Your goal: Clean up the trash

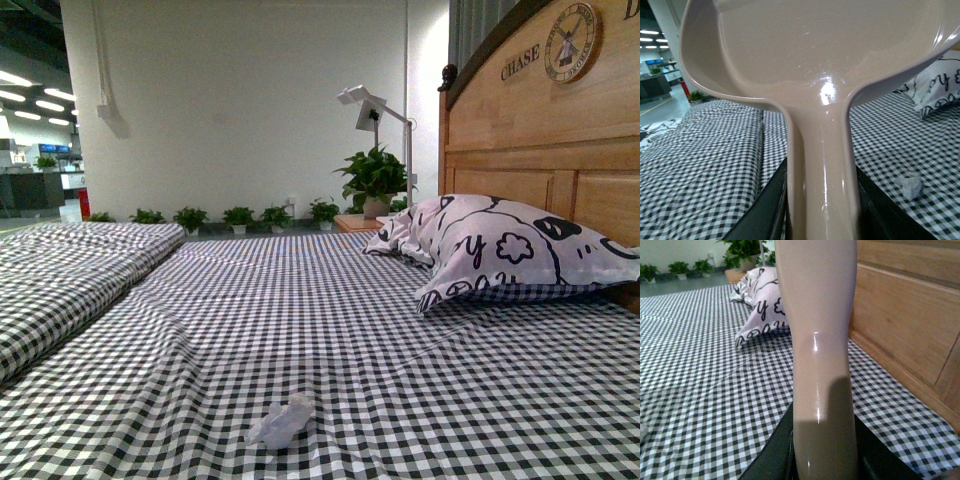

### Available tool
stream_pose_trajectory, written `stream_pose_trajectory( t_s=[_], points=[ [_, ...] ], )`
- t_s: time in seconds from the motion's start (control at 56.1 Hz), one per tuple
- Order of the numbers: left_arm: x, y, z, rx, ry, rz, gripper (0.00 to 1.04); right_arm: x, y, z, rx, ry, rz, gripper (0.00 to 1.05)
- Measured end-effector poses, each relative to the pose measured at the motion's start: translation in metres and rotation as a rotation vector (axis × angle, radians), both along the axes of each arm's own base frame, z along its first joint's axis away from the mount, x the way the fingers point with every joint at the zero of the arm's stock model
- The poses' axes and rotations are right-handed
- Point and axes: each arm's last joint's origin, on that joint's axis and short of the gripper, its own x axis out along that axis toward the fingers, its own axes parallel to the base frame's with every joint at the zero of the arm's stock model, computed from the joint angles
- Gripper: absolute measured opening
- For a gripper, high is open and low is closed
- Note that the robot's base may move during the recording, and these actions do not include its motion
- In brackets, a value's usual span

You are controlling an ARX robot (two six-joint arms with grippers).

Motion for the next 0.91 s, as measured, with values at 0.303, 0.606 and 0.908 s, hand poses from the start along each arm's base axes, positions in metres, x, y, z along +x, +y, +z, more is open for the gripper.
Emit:
stream_pose_trajectory(
  t_s=[0.303,0.606,0.908],
  points=[
    [0.015,0.012,-0.002,-0.080,0.323,0.050,0.28,-0.002,-0.002,0.002,0.005,-0.011,-0.016,0.19],
    [0.055,0.051,-0.016,0.054,0.476,-0.038,0.28,-0.002,-0.002,0.001,0.005,-0.010,-0.017,0.19],
    [0.076,0.075,-0.043,0.217,0.572,-0.140,0.28,-0.002,-0.002,0.001,0.005,-0.010,-0.018,0.19]
  ],
)
